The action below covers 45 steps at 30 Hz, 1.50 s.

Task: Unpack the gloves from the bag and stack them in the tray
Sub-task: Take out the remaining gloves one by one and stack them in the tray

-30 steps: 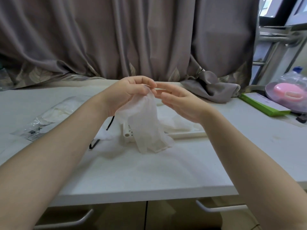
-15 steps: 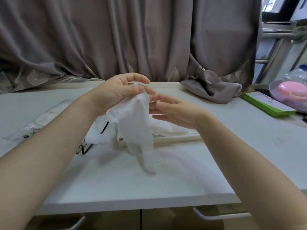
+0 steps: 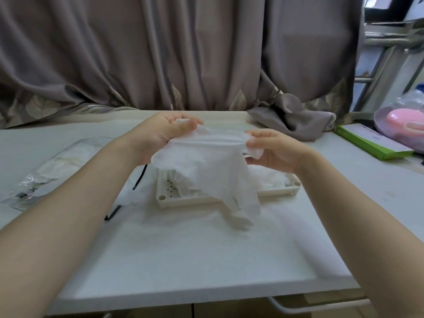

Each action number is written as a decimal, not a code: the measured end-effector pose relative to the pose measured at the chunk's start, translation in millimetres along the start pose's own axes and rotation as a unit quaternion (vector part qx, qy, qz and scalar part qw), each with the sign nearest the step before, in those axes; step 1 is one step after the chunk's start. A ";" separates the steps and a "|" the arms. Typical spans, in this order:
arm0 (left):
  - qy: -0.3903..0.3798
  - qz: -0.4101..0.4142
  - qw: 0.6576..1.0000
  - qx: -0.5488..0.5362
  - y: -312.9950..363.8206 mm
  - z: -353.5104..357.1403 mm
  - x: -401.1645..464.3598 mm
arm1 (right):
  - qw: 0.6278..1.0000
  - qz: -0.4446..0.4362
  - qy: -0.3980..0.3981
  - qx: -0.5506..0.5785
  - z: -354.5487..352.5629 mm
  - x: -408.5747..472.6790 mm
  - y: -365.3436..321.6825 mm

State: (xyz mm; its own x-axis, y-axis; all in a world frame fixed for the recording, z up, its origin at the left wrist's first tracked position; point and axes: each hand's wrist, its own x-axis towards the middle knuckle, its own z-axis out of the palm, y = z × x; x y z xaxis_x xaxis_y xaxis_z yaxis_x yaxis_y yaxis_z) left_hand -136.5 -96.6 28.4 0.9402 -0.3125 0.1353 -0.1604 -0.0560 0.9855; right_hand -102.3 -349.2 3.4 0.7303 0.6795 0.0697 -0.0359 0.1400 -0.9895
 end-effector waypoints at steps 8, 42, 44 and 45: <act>0.069 0.037 0.995 0.064 11.0 3.7 75.5 | 0.957 -0.102 0.272 -0.025 -41.5 36.6 -29.5; -0.057 -0.082 0.717 0.690 -68.5 33.0 43.4 | 0.679 0.136 0.085 -0.716 6.9 31.3 61.1; -0.021 -0.133 0.720 0.681 -75.4 26.4 37.1 | 0.672 0.174 0.094 -0.713 -5.7 25.4 61.4; -0.008 -0.165 0.723 0.670 -78.9 24.1 33.3 | 0.670 0.195 0.097 -0.710 -10.2 23.5 62.0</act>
State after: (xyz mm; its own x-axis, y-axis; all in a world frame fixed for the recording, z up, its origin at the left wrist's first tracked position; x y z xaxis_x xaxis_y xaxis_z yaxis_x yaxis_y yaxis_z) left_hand -99.7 -125.4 -47.3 0.9918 -0.0829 -0.0969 -0.0856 -0.9961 -0.0231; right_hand -80.4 -331.9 -57.6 0.9343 0.3391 -0.1097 0.3342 -0.9406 -0.0604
